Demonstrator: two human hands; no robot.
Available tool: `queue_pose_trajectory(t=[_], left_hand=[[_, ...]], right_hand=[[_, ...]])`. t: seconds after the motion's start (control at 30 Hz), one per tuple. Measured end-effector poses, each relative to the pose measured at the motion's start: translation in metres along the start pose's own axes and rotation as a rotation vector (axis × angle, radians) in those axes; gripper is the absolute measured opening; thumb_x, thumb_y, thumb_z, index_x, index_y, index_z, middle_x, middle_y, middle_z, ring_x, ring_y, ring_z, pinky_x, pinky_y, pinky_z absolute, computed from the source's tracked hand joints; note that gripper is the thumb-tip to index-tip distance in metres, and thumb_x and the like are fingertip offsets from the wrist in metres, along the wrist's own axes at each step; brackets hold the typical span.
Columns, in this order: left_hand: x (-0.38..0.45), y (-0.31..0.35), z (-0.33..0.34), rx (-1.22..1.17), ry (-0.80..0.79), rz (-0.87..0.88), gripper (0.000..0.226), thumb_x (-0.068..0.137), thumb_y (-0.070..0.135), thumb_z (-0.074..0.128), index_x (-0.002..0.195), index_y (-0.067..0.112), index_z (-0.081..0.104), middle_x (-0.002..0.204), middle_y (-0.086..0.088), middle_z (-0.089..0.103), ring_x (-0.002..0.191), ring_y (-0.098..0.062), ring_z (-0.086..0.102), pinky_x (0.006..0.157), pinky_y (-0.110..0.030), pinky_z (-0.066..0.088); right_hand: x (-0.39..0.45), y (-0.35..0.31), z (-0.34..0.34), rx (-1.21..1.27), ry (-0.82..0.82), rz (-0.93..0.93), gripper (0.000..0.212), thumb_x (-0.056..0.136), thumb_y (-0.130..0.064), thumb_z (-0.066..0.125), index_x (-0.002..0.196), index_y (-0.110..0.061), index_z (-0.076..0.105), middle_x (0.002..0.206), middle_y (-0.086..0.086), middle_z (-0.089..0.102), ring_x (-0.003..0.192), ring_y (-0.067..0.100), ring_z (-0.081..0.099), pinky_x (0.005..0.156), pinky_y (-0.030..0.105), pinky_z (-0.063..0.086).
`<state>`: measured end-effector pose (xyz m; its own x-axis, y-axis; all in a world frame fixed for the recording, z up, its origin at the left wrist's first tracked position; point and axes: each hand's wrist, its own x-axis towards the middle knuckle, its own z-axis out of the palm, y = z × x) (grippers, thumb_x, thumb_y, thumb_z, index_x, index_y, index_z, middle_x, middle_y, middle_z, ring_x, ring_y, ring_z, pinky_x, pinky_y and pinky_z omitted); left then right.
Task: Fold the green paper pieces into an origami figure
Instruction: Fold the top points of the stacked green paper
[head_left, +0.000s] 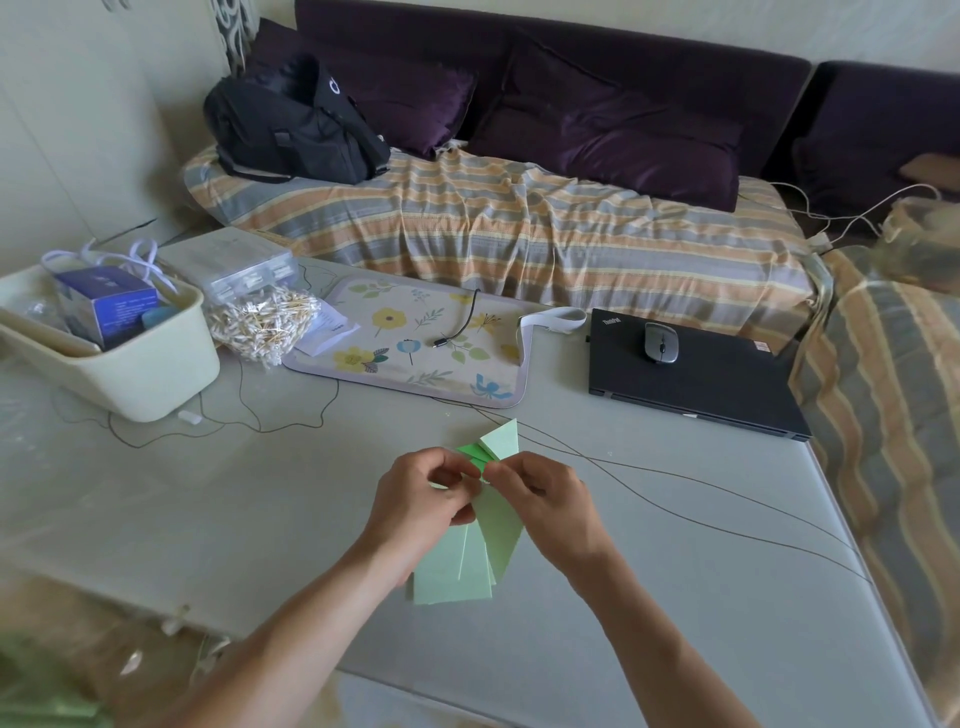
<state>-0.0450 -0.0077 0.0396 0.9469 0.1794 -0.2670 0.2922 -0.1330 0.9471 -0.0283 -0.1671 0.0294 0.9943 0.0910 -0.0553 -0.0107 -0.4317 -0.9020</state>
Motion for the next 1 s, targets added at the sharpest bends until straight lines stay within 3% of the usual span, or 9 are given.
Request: queue_pose_trajectory(t=[0.13,0.37,0.57,0.73,0.8,0.9,1.0], left_hand=[[-0.0016,0.0005,0.0003,0.01,0.007,-0.004,0.006,0.083,0.009,0.08,0.083,0.014,0.078,0.076,-0.004,0.071,0.068,-0.024,0.077,0.069,-0.026,0.062],[-0.0032,0.0007,0.0005,0.071,0.001,0.019,0.01,0.088,0.007,0.074,0.08,0.013,0.078,0.067,-0.002,0.073,0.066,-0.023,0.077,0.073,-0.031,0.063],[-0.0012,-0.0001,0.0033,0.443,0.046,0.242,0.014,0.086,0.018,0.075,0.073,0.02,0.076,0.058,0.006,0.071,0.055,-0.008,0.067,0.059,-0.023,0.051],[0.0012,-0.0005,0.0022,0.471,0.002,0.37,0.008,0.082,0.018,0.081,0.079,0.023,0.076,0.065,0.012,0.071,0.061,-0.005,0.066,0.06,-0.016,0.049],[0.001,-0.0007,0.0023,0.486,-0.018,0.423,0.011,0.082,0.015,0.08,0.078,0.024,0.075,0.065,0.012,0.07,0.062,-0.007,0.066,0.06,-0.021,0.051],[0.0012,-0.0005,0.0017,0.462,0.032,0.353,0.017,0.084,0.01,0.074,0.073,0.022,0.073,0.059,0.008,0.069,0.057,-0.008,0.066,0.062,-0.027,0.053],[0.0027,-0.0018,0.0011,0.435,0.082,0.269,0.023,0.085,0.005,0.068,0.07,0.022,0.071,0.06,0.009,0.07,0.059,-0.006,0.069,0.06,-0.021,0.052]], right_hand=[[-0.0001,0.0017,0.0019,-0.016,-0.04,-0.013,0.009,0.084,-0.032,0.078,0.082,-0.024,0.076,0.076,-0.01,0.075,0.071,0.004,0.067,0.068,0.022,0.051],[0.001,0.0049,0.0019,-0.101,-0.004,-0.018,0.01,0.087,-0.018,0.073,0.077,-0.019,0.074,0.065,-0.009,0.066,0.058,0.001,0.053,0.057,0.014,0.04],[0.0005,0.004,0.0017,-0.195,-0.005,-0.03,0.012,0.091,-0.015,0.067,0.081,-0.014,0.074,0.059,-0.012,0.058,0.056,-0.003,0.051,0.055,0.01,0.038],[0.0013,0.0041,0.0006,-0.201,0.0,-0.023,0.013,0.091,-0.015,0.067,0.081,-0.016,0.074,0.06,-0.01,0.059,0.055,-0.001,0.05,0.055,0.011,0.039],[0.0018,0.0038,-0.001,-0.177,-0.001,-0.01,0.013,0.09,-0.015,0.068,0.079,-0.017,0.074,0.061,-0.009,0.06,0.055,0.0,0.049,0.055,0.011,0.039],[0.0017,0.0029,-0.0014,-0.131,0.003,0.004,0.01,0.087,-0.02,0.071,0.078,-0.02,0.075,0.065,-0.009,0.065,0.057,0.0,0.051,0.055,0.012,0.039],[0.0023,0.0029,-0.0012,-0.125,0.027,0.009,0.01,0.088,-0.022,0.071,0.078,-0.019,0.074,0.066,-0.009,0.065,0.057,0.001,0.051,0.055,0.012,0.039]])
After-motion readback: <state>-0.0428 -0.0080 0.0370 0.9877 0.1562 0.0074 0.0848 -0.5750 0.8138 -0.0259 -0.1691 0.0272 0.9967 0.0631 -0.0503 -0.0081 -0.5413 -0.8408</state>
